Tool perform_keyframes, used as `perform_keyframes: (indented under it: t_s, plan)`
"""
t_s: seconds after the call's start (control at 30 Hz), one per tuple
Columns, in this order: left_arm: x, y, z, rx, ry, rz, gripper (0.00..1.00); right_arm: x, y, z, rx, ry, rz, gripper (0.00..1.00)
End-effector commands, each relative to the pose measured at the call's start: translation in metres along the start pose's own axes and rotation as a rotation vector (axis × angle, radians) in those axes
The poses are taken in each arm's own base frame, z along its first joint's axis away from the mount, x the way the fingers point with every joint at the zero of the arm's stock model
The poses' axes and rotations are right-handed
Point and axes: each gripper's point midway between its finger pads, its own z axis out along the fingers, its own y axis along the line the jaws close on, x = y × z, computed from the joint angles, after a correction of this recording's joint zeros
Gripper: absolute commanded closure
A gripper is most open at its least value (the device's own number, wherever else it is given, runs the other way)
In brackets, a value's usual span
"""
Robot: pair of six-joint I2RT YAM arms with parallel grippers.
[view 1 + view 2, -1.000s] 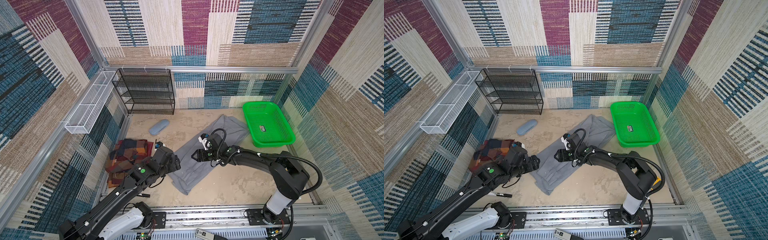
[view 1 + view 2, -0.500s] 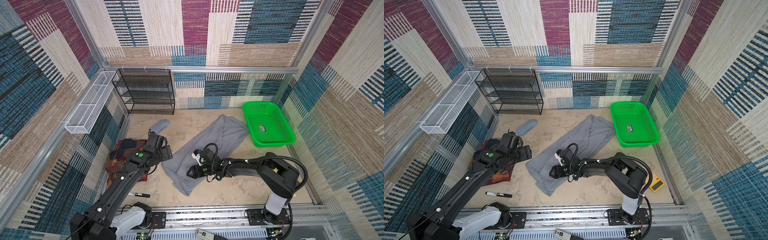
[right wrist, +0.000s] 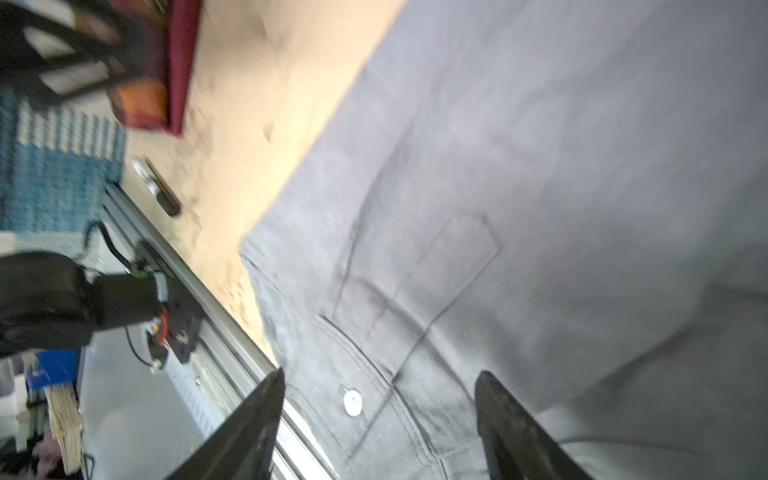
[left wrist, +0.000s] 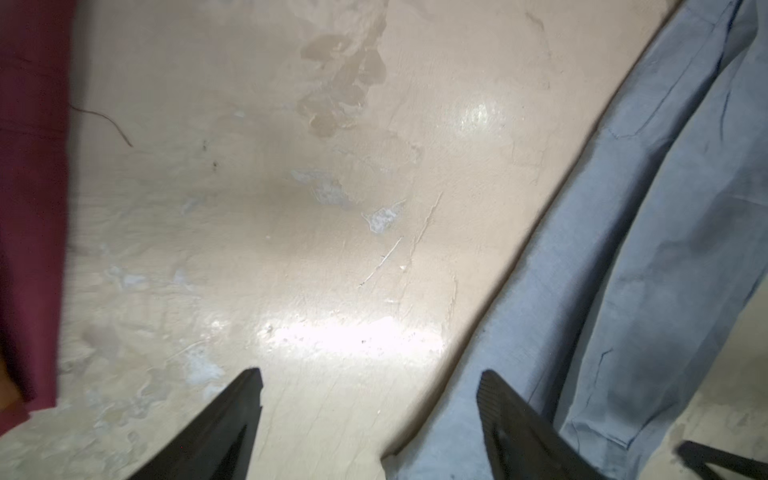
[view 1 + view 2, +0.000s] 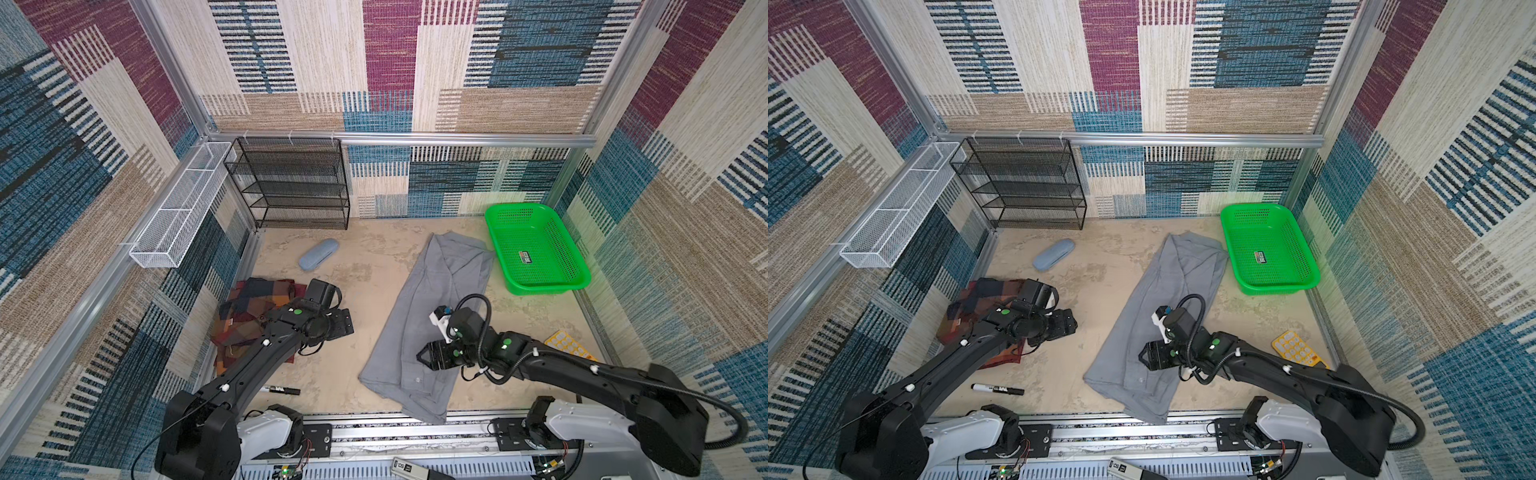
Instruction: Fold and stack the long sleeve shirts
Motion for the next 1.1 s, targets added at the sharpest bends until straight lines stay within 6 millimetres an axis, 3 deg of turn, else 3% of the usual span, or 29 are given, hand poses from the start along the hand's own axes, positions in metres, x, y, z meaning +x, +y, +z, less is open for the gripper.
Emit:
perform_keyframes:
  t_s: [0.0,0.17,0.33,0.43,0.77,1.07]
  plan:
    - [-0.004,-0.020,0.007,0.100,0.007,-0.028,0.16,-0.025,-0.031,-0.033,0.107,-0.090,0.060,0.21]
    - [-0.009,-0.038,0.019,0.173,0.029,-0.043,0.17,-0.067,-0.095,-0.048,0.223,-0.204,0.191,0.20]
    - [-0.002,-0.045,0.034,0.193,0.072,-0.045,0.20,-0.078,-0.141,-0.028,0.274,-0.223,0.298,0.20]
    - [0.007,-0.051,0.041,0.200,0.090,-0.030,0.21,-0.080,-0.154,-0.007,0.259,-0.196,0.333,0.21]
    - [0.036,-0.032,0.055,0.164,0.122,-0.052,0.22,-0.110,-0.165,0.049,0.186,-0.128,0.323,0.24]
    - [0.066,-0.021,0.060,0.190,0.127,-0.125,0.22,-0.158,-0.123,0.130,0.107,-0.045,0.131,0.24]
